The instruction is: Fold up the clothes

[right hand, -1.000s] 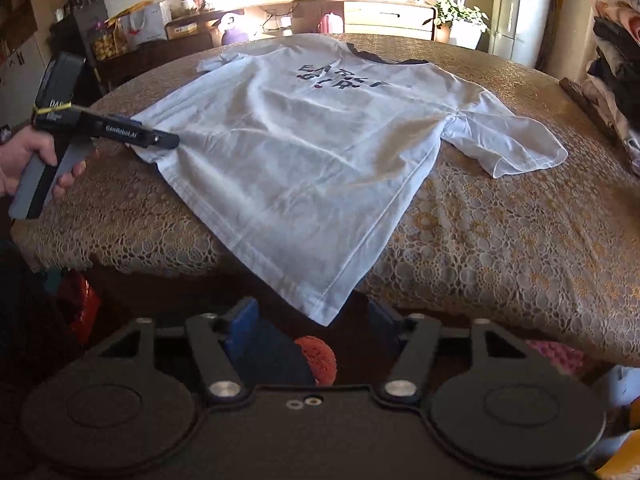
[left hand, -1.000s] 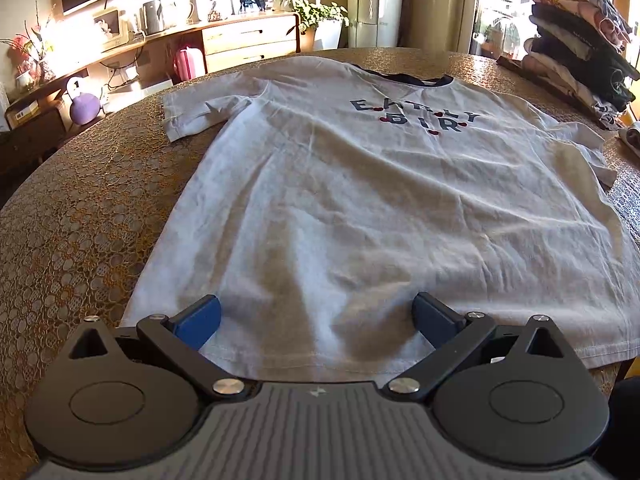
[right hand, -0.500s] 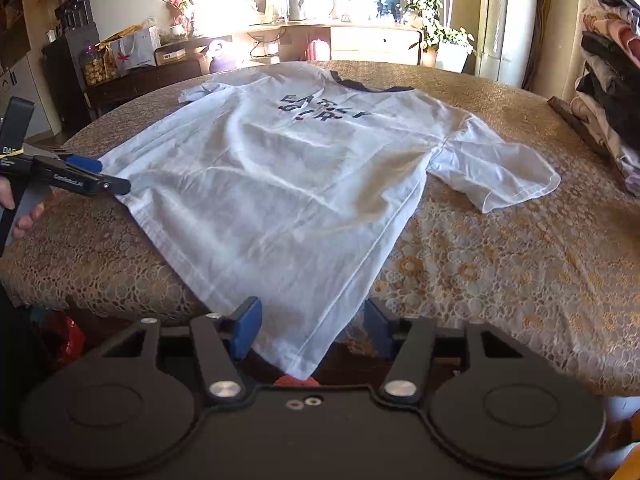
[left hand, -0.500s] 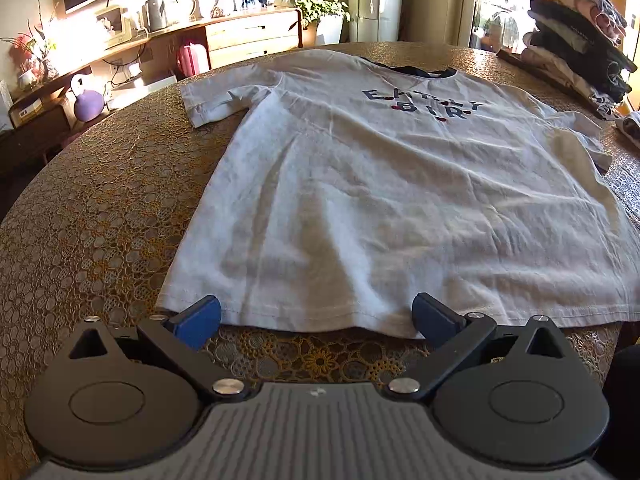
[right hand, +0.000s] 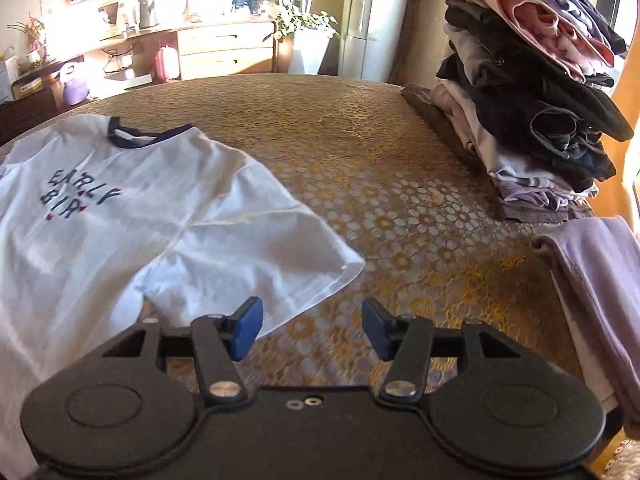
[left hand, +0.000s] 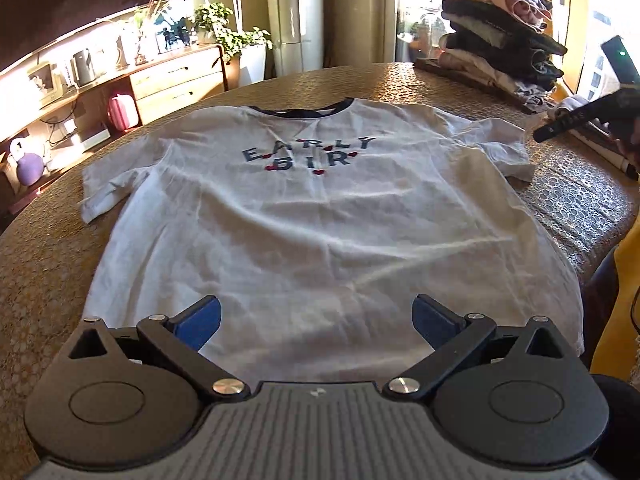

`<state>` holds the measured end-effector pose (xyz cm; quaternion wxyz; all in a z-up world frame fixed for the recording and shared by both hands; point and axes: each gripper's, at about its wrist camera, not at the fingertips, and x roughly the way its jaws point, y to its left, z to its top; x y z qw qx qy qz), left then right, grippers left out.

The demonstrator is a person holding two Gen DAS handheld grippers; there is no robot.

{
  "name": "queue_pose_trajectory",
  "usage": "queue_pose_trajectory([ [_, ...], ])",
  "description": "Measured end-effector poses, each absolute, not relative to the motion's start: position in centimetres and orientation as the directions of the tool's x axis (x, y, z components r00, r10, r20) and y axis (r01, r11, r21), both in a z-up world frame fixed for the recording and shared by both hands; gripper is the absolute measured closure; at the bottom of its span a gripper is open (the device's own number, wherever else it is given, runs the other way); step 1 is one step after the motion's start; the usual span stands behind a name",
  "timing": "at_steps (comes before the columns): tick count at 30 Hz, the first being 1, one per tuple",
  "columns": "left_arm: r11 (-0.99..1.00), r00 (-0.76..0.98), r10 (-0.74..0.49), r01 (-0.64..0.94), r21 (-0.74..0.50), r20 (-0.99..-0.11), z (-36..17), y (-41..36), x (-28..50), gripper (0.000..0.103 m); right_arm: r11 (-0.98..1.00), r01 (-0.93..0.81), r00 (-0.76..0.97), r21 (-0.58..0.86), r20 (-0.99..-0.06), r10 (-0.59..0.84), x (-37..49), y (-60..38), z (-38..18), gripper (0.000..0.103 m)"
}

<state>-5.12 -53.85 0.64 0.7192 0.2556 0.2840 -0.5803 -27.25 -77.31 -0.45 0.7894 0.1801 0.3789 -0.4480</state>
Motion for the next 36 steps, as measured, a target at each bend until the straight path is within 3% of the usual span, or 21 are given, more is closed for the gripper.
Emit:
queue_pose_trajectory([
  [12, 0.187, 0.146, -0.631, 0.982, 0.033, -0.762, -2.5, -56.3, -5.6, 0.0, 0.577, 0.816, 0.347, -0.017, -0.785, -0.514, -26.7, -84.2, -3.6, 0.0],
  [16, 0.201, 0.14, -0.634, 0.979, 0.012, -0.761, -3.0, -56.0, -5.4, 0.0, 0.606, 0.794, 0.402, 0.053, -0.793, -0.458, -27.4, -84.8, -3.4, 0.0],
  [25, 0.187, 0.13, -0.627, 0.982, 0.014, -0.768, -2.6, -56.2, -5.2, 0.0, 0.58, 0.812, 0.389, 0.064, -0.8, -0.457, -28.6, -86.5, -1.6, 0.0],
  [27, 0.146, 0.133, -0.636, 0.988, 0.05, -0.761, -2.0, -56.6, -5.8, 0.001, 0.599, 0.799, 0.386, 0.056, -0.811, -0.439, -28.2, -86.2, -2.0, 0.0],
  [30, 0.009, 0.097, -0.729, 0.991, 0.133, -0.677, 0.6, -58.3, -8.6, 0.001, 0.608, 0.792, 0.393, 0.055, -0.809, -0.438, -28.2, -86.0, -2.1, 0.0],
  [36, -0.232, -0.027, -0.731, 0.95, 0.211, -0.681, 0.4, -65.3, -13.8, 0.001, 0.618, 0.781, 0.436, 0.094, -0.79, -0.43, -29.8, -86.1, -1.4, 0.0],
])
